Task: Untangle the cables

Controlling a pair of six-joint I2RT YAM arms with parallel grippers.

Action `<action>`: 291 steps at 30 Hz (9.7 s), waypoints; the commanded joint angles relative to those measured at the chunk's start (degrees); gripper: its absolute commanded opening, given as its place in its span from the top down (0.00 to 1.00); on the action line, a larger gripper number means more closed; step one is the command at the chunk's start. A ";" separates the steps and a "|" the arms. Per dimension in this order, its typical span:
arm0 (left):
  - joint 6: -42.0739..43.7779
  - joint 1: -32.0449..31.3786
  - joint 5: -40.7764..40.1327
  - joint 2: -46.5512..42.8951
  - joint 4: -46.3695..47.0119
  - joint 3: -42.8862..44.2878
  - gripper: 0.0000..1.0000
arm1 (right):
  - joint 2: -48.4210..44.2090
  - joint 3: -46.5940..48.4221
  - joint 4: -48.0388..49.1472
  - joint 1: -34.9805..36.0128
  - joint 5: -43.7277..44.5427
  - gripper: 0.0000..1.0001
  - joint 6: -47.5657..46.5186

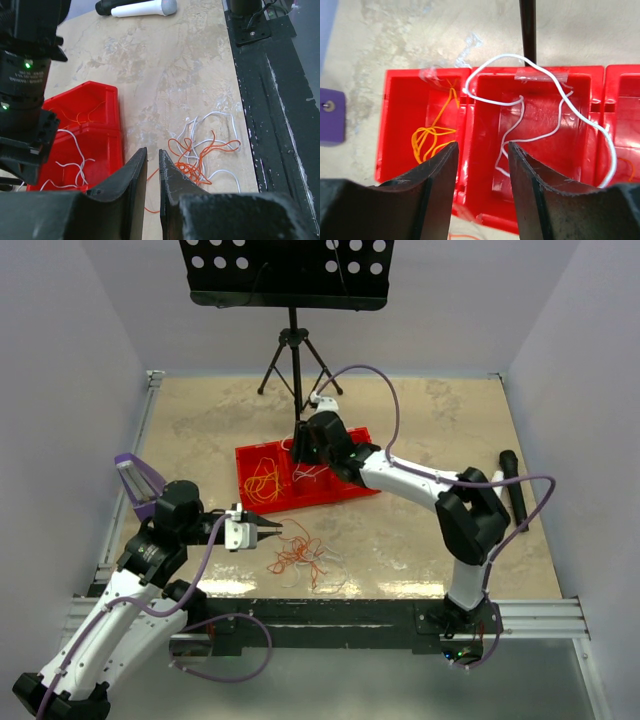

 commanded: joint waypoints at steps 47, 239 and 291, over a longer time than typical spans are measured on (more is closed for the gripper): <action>-1.29 1.28 -1.55 -1.13 2.14 -0.52 0.78 | -0.77 -15.13 7.35 18.40 -8.06 0.53 -10.44; -21.24 1.72 -3.48 1.42 18.75 -5.53 0.09 | -42.68 4.47 -9.62 23.67 14.53 1.00 -3.59; -53.15 -2.76 -19.83 9.95 65.95 -21.61 0.74 | -26.17 37.41 0.15 23.76 -4.72 1.00 -8.59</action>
